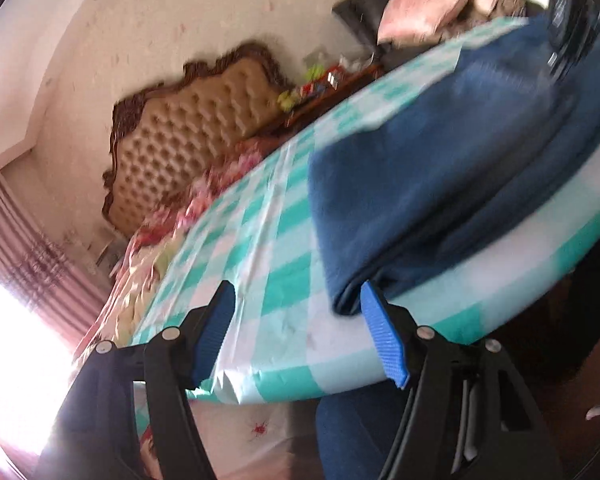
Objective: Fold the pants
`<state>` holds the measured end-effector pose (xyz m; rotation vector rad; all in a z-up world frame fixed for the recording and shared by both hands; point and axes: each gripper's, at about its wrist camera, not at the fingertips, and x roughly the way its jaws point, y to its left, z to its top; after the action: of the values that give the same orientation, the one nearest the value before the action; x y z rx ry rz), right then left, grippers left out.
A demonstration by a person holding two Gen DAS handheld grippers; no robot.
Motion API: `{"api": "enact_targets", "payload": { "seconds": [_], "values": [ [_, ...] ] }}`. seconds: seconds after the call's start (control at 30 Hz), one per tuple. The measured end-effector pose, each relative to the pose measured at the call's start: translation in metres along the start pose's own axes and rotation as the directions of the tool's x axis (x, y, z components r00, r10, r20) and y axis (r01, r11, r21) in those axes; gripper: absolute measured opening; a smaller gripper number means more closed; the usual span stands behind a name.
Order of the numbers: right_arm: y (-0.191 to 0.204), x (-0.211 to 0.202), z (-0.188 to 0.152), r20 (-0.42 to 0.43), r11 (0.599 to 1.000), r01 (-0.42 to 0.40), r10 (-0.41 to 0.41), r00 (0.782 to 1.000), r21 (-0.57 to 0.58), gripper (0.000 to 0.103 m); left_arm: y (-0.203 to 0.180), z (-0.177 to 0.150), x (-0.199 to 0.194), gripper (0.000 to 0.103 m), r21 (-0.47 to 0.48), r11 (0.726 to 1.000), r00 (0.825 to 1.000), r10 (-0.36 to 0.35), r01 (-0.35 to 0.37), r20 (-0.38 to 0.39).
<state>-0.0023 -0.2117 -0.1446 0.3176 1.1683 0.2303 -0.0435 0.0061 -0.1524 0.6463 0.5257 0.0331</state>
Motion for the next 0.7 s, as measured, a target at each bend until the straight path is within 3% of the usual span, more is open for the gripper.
{"api": "enact_targets", "payload": {
  "seconds": [0.1, 0.17, 0.23, 0.27, 0.33, 0.4, 0.53, 0.6, 0.7],
  "values": [
    [-0.014, -0.012, 0.009, 0.026, 0.999, -0.013, 0.012, 1.0, 0.051, 0.025, -0.01, 0.024, -0.024, 0.057, -0.024, 0.994, 0.991, -0.103, 0.105, 0.09],
    [-0.023, -0.021, 0.022, 0.048, 0.995, -0.047, 0.043, 0.998, 0.091, 0.029, -0.034, 0.046, -0.036, 0.05, 0.024, 0.982, 0.969, -0.191, 0.189, 0.156],
    [-0.025, -0.02, 0.042, 0.058, 0.993, -0.077, 0.072, 0.996, 0.089, 0.046, -0.068, 0.068, -0.044, 0.039, 0.117, 0.962, 0.94, -0.267, 0.246, 0.213],
    [-0.026, -0.016, 0.05, 0.051, 0.992, -0.083, 0.079, 0.996, 0.092, 0.055, -0.081, 0.076, -0.046, 0.039, 0.153, 0.951, 0.926, -0.3, 0.27, 0.23],
    [-0.025, -0.008, 0.064, 0.039, 0.99, -0.105, 0.101, 0.994, 0.096, 0.055, -0.114, 0.091, -0.046, 0.041, 0.238, 0.925, 0.905, -0.351, 0.296, 0.24],
    [-0.023, 0.001, 0.074, 0.021, 0.988, -0.12, 0.118, 0.993, 0.1, 0.055, -0.143, 0.1, -0.038, 0.041, 0.308, 0.896, 0.897, -0.391, 0.32, 0.205],
    [-0.02, 0.017, 0.088, -0.007, 0.988, -0.123, 0.124, 0.992, 0.089, 0.055, -0.17, 0.105, -0.025, 0.04, 0.358, 0.863, 0.896, -0.424, 0.357, 0.13],
    [-0.019, 0.02, 0.092, -0.012, 0.988, -0.129, 0.13, 0.991, 0.086, 0.055, -0.178, 0.103, -0.027, 0.041, 0.394, 0.863, 0.904, -0.4, 0.316, 0.151],
    [-0.018, 0.024, 0.1, -0.011, 0.987, -0.136, 0.137, 0.991, 0.084, 0.055, -0.174, 0.109, -0.023, 0.041, 0.352, 0.865, 0.899, -0.422, 0.359, 0.12]
  ]
}}
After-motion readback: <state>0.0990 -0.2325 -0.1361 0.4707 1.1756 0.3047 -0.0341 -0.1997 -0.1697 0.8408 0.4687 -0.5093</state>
